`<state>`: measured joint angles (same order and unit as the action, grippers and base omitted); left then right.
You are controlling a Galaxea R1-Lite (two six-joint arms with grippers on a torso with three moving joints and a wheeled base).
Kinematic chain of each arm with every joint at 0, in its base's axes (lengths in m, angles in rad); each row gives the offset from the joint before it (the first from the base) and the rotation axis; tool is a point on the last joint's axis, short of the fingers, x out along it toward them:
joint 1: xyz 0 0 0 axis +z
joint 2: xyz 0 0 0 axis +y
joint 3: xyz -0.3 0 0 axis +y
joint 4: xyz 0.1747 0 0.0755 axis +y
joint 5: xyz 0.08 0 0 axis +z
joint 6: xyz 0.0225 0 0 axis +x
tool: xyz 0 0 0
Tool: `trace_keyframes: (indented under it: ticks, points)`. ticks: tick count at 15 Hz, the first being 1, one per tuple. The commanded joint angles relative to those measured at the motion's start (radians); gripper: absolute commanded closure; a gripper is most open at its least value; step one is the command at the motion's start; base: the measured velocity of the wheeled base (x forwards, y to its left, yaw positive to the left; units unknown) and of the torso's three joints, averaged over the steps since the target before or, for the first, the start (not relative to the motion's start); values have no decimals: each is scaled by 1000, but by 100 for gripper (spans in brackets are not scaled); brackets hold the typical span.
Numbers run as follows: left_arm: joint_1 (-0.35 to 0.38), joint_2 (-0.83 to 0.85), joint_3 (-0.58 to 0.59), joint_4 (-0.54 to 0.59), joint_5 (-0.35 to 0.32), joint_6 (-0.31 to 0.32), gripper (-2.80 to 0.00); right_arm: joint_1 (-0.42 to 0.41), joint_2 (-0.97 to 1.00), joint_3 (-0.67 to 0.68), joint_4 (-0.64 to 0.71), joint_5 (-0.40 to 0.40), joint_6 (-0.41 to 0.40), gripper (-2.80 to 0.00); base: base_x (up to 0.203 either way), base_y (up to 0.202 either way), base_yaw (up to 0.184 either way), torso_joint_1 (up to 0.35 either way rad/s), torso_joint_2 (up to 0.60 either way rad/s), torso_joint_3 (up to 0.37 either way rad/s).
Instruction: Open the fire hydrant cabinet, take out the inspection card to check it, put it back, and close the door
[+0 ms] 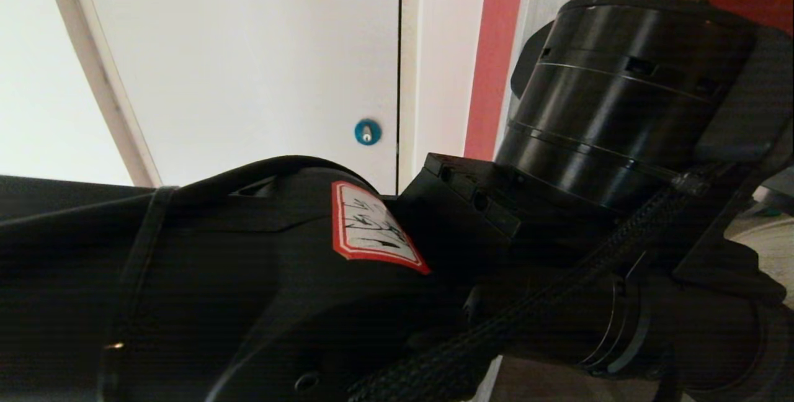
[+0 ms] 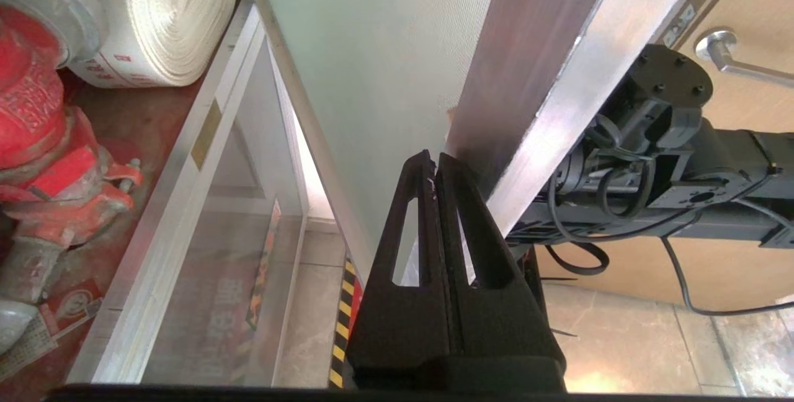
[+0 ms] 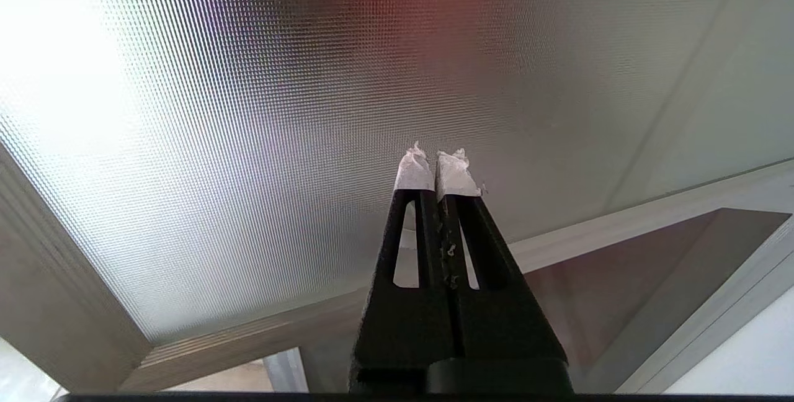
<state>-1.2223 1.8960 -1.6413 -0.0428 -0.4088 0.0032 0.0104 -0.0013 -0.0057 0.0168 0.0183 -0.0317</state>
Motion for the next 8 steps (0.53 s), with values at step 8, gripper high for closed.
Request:
trace_keyframes:
  ticks: [8]
  points:
    - [176,-35,83,1,-1,3,0,0,1,0,0,0,-1,0,0,0,0,0,0,0]
